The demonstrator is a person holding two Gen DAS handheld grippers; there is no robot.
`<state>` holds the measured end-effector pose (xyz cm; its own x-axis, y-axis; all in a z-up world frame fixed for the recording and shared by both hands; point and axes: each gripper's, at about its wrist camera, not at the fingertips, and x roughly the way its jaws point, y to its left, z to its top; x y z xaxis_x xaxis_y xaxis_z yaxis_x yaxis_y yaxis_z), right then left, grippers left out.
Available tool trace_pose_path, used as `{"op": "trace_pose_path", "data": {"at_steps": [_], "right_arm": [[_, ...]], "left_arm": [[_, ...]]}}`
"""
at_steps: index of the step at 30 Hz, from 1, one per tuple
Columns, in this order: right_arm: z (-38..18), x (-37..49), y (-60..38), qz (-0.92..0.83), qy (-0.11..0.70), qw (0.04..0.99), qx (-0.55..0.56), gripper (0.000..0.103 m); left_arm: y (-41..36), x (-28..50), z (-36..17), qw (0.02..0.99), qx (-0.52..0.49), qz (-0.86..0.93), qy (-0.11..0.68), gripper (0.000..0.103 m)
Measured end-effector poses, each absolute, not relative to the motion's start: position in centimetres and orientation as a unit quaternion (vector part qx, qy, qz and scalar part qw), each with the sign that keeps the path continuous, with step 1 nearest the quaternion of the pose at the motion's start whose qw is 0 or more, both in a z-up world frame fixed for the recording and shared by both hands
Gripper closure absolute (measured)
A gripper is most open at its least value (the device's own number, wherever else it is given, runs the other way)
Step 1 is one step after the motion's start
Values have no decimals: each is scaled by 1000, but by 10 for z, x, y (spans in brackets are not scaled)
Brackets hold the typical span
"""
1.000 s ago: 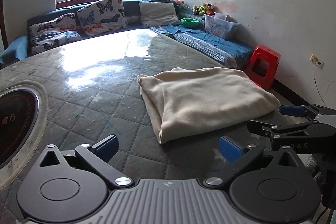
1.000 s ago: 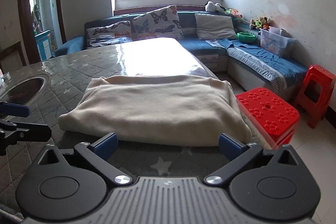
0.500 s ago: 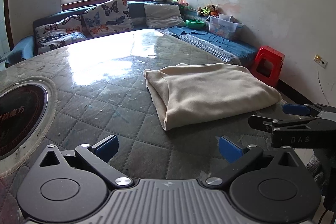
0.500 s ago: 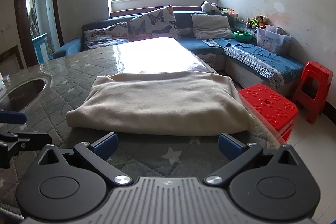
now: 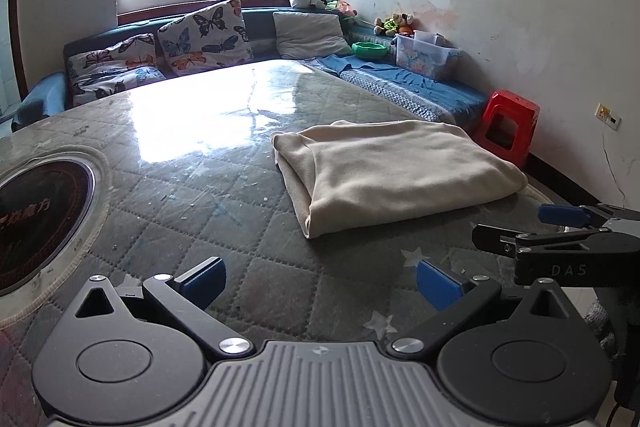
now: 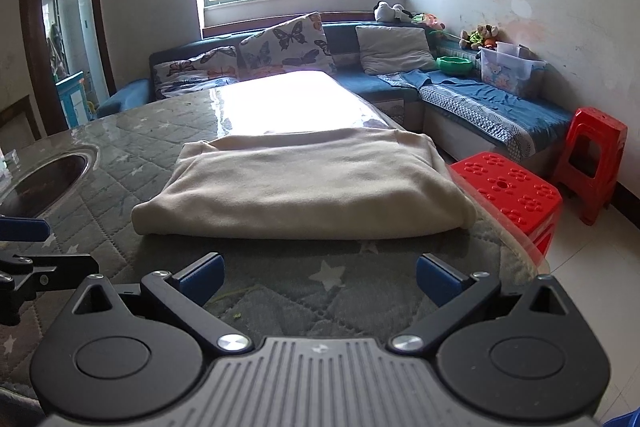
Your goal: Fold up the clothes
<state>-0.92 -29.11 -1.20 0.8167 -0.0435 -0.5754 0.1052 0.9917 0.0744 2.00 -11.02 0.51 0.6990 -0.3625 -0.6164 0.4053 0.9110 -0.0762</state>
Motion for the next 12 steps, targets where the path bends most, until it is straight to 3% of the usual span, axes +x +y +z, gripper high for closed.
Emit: {"op": "trace_pose_path", "data": {"at_steps": [12], "right_arm": [[-13, -20, -286, -34, 298, 953, 53, 0]], "left_arm": [[-111, 9, 5, 922, 36, -206, 327, 0]]}}
